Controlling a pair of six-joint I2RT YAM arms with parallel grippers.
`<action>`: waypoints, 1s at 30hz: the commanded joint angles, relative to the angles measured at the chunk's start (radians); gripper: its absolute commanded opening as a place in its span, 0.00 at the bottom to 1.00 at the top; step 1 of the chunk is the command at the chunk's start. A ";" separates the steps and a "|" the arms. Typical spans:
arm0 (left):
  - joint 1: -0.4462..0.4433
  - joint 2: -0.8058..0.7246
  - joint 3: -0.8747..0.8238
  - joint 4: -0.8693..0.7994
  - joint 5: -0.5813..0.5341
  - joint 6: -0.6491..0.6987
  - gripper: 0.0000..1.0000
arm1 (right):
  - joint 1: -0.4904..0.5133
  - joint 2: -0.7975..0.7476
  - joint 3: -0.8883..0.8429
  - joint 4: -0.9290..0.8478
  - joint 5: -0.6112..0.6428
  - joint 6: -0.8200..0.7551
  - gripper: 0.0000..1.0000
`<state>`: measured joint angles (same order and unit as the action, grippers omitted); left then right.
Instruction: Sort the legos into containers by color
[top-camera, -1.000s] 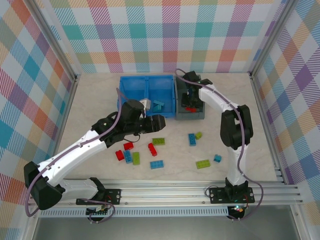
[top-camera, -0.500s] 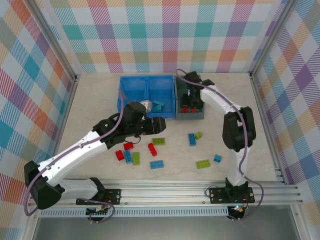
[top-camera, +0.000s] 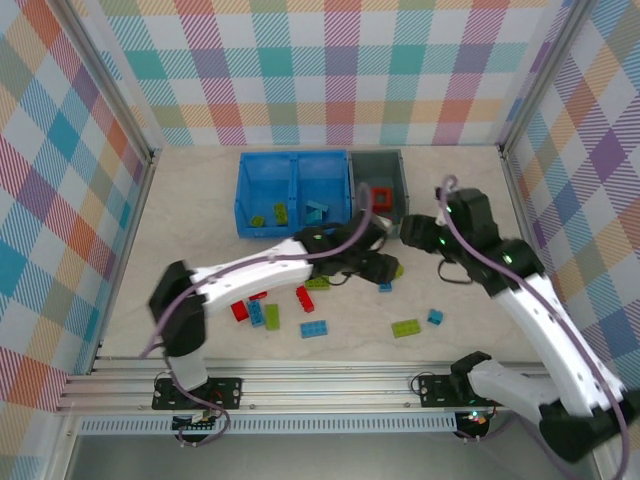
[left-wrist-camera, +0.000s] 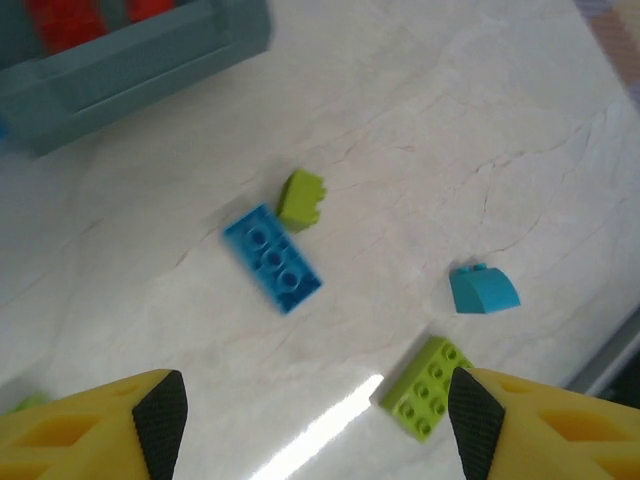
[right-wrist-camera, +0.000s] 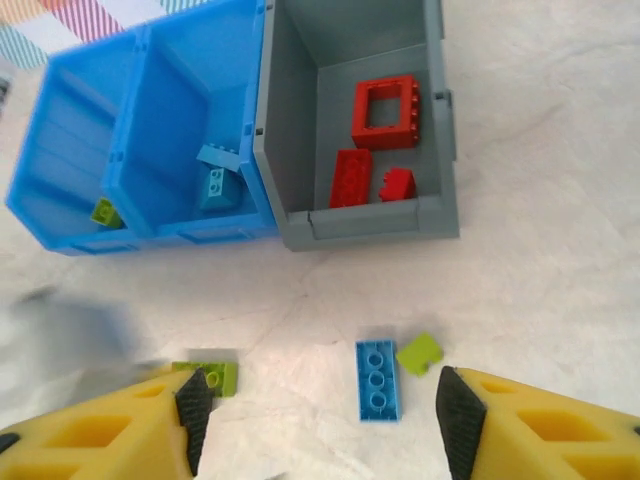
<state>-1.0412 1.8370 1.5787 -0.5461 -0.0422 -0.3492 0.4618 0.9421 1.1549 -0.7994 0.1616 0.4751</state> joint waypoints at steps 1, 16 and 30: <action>-0.021 0.173 0.162 -0.053 -0.032 0.189 0.72 | -0.003 -0.183 -0.065 -0.072 0.019 0.093 0.66; -0.017 0.617 0.602 -0.237 -0.121 0.331 0.66 | -0.003 -0.475 -0.075 -0.177 0.011 0.197 0.73; -0.020 0.611 0.604 -0.226 -0.137 0.330 0.25 | -0.003 -0.450 -0.110 -0.137 -0.022 0.201 0.71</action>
<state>-1.0588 2.4786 2.1708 -0.7574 -0.1707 -0.0181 0.4595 0.4835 1.0538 -0.9623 0.1596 0.6731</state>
